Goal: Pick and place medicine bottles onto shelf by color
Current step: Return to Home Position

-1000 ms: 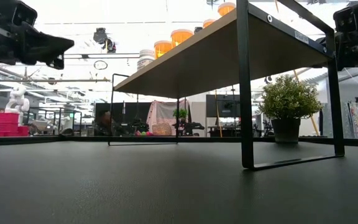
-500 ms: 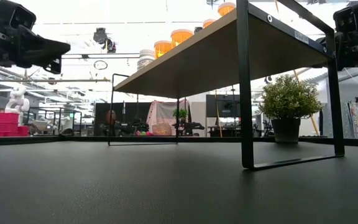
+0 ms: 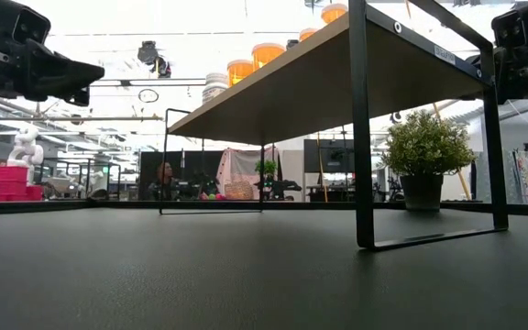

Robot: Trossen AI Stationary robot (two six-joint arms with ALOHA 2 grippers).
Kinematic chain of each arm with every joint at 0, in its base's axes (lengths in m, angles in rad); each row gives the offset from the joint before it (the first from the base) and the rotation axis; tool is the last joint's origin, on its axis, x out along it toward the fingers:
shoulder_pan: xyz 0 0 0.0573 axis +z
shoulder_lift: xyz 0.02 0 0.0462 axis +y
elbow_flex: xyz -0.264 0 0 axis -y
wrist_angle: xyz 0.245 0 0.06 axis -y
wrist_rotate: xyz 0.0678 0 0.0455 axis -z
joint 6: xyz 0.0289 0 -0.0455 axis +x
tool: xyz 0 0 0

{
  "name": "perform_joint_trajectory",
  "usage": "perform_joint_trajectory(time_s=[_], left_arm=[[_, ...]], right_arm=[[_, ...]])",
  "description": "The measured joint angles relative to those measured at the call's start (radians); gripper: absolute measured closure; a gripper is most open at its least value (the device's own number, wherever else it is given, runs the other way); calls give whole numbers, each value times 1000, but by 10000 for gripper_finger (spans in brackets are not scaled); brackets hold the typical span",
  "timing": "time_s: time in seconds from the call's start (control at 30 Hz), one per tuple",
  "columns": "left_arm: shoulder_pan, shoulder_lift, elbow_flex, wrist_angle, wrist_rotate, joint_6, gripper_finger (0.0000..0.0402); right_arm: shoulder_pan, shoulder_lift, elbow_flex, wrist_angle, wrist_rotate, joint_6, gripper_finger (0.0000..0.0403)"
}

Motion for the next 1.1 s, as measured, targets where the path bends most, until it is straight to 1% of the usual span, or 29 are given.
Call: perform_joint_trajectory(time_s=[0.1,0.2,0.5,0.8,1.1], left_arm=[[0,0,0,-1,-8,17,392],[0,1,0,-2,-10,4,384],[0,1,0,-2,-10,-5,398],[0,1,0,-2,-10,-5,364],[0,1,0,-2,-10,-4,357]], right_arm=[[0,0,0,0,0,0,403],[0,0,0,0,0,0,403],[0,0,0,0,0,0,403],[0,0,0,0,0,0,403],[0,0,0,0,0,0,403]])
